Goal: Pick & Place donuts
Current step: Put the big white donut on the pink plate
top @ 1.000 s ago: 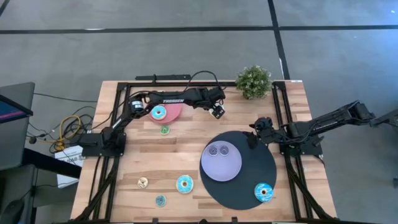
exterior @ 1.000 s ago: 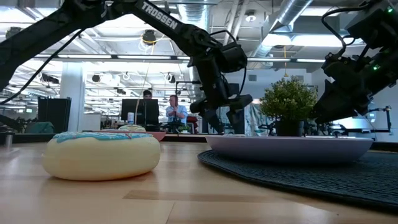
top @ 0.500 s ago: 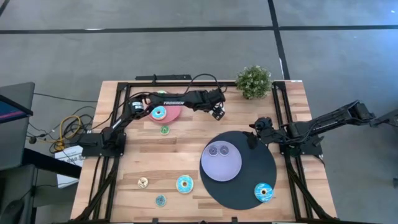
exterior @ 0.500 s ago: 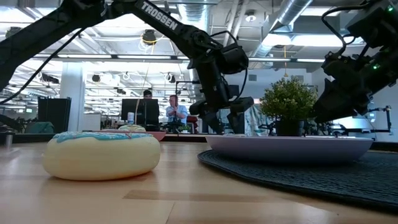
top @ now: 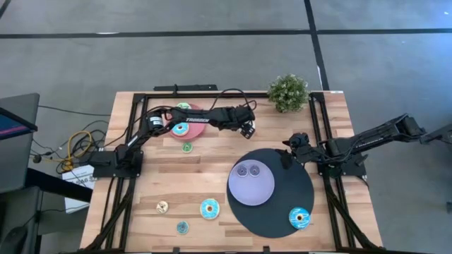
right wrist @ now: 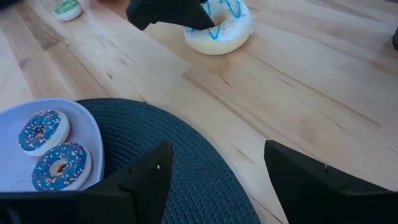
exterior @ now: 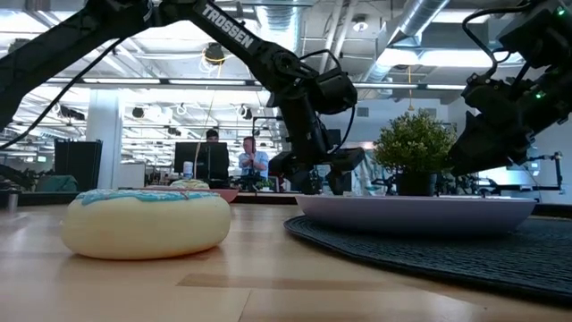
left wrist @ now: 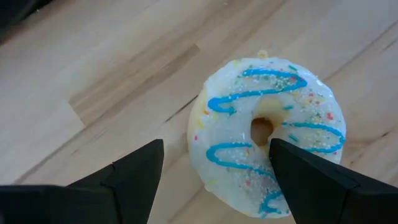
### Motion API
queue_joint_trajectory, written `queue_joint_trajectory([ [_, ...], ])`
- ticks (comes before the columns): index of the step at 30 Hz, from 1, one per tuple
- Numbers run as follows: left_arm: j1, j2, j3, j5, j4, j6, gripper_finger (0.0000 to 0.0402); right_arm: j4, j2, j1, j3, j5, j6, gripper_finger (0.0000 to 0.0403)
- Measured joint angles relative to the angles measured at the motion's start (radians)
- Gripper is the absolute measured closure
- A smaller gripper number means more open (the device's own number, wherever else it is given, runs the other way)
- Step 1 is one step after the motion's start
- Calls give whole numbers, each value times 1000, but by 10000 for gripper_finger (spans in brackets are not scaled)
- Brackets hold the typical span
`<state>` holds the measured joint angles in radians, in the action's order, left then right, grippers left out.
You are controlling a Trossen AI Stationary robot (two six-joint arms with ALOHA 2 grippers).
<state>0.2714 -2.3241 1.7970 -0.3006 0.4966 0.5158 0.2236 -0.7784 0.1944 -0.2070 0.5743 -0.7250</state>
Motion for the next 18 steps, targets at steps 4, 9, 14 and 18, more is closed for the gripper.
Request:
queue_joint_trajectory([
  [4, 0, 0, -1, -12, -37, 5, 113, -1, 0, 0, 0, 0, 0, 158],
  [9, -2, 0, -2, -33, -80, -1, 113, -1, 0, 0, 0, 0, 1, 158],
  [14, -3, -1, -2, -53, -78, 2, 113, -1, 0, 0, 0, 0, 3, 158],
  [18, -3, -1, -2, -30, -62, 9, 113, -1, 0, 0, 0, 0, 3, 158],
])
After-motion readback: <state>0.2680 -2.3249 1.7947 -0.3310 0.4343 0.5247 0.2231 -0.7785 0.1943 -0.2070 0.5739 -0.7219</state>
